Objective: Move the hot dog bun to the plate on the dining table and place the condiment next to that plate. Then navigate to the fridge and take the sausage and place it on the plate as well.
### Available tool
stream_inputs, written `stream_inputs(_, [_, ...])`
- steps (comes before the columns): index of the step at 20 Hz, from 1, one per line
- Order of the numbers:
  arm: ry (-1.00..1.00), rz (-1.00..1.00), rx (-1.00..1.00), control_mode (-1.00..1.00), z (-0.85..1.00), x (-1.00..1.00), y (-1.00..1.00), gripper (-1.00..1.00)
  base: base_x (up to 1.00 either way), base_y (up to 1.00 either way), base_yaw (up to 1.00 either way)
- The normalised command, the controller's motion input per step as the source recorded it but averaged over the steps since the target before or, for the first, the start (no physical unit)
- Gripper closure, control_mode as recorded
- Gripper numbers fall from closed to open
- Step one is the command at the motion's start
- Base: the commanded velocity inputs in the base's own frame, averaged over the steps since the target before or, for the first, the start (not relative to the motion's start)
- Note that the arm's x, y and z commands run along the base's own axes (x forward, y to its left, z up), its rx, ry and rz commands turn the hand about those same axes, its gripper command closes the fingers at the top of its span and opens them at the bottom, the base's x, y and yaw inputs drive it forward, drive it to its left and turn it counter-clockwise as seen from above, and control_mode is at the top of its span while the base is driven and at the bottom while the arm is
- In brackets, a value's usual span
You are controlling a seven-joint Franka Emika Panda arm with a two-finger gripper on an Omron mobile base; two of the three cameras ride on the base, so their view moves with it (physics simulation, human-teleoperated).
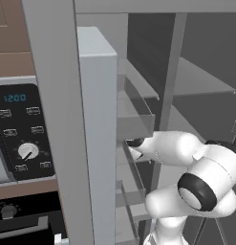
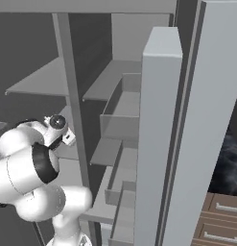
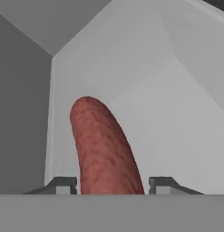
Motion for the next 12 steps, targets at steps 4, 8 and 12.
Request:
stream_inputs(4, [-0.03,-0.03,0.0,-1.0,0.57,-0.43,-0.52,1.0,0.0,0.0,0.0])
stream_inputs(8, [-0.01,-0.04,0.0,-1.0,0.8,-0.65,-0.38,1.0,0.0,0.0,0.0])
stream_inputs(12, [0.09,-0.04,0.0,-1.0,1.0,-0.45,-0.43,1.0,0.0,0.0,0.0])
